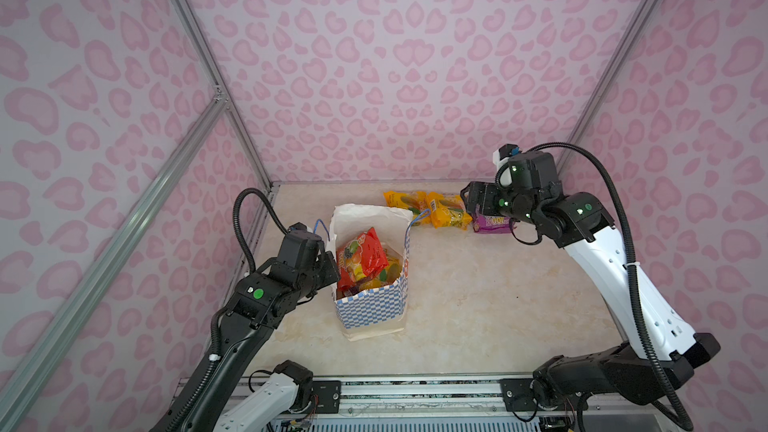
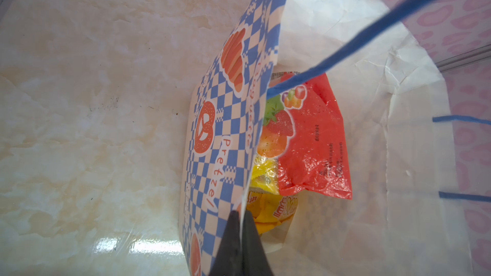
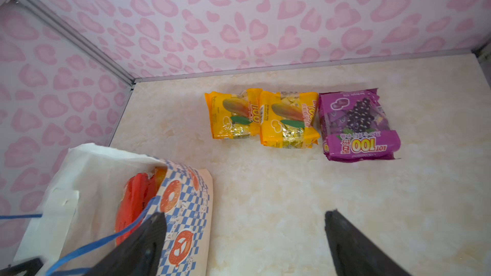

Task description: Place the snacks into the paper bag

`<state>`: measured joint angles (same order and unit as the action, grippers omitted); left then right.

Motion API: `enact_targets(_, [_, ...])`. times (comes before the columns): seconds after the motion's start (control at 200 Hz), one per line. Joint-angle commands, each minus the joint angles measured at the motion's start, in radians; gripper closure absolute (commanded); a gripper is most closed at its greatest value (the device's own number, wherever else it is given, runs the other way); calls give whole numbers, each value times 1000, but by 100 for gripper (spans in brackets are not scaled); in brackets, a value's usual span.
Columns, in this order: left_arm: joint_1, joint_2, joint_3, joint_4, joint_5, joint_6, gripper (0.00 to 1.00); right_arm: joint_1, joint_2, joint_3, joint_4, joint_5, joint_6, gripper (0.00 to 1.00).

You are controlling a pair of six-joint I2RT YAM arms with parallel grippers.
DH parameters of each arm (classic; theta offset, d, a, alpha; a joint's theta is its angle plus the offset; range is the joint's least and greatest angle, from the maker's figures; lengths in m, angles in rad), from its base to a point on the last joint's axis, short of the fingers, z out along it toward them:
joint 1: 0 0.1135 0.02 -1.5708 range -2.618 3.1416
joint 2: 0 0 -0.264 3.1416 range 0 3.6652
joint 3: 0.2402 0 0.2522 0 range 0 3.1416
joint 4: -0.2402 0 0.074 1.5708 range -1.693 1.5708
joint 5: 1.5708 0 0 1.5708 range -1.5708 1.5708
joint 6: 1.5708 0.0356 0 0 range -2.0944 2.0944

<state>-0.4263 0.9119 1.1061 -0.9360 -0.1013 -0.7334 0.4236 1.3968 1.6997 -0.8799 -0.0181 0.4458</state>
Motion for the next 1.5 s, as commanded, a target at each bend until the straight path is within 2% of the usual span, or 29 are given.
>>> enact_targets(0.0, [1,1,-4,3,-17,-7,97,-111,-7,-104,94,-82,38,2])
enact_targets(0.17, [1,1,-2,3,-8,-5,97,-291,35,-299,241,-163,105,1])
enact_targets(0.42, [1,-10,-17,-5,11,-1,97,-364,192,-374,357,-167,114,1])
enact_targets(0.53, [1,-10,-20,-4,18,-1,97,-422,289,-382,416,-276,154,5])
enact_targets(0.885, [1,-22,-28,-1,38,-10,97,-495,527,-224,390,-246,213,3])
enact_targets(0.985, [1,-30,-34,-3,37,-13,97,-500,585,-125,337,-218,200,3])
enact_targets(1.115, [1,-35,-38,-3,40,-15,97,-501,658,-52,305,-243,182,5])
enact_targets(1.315, [1,-37,-35,-3,42,-12,97,-509,690,-105,404,-334,168,11])
enact_targets(1.495, [1,-40,-34,-3,41,-11,97,-499,650,-182,451,-358,174,16])
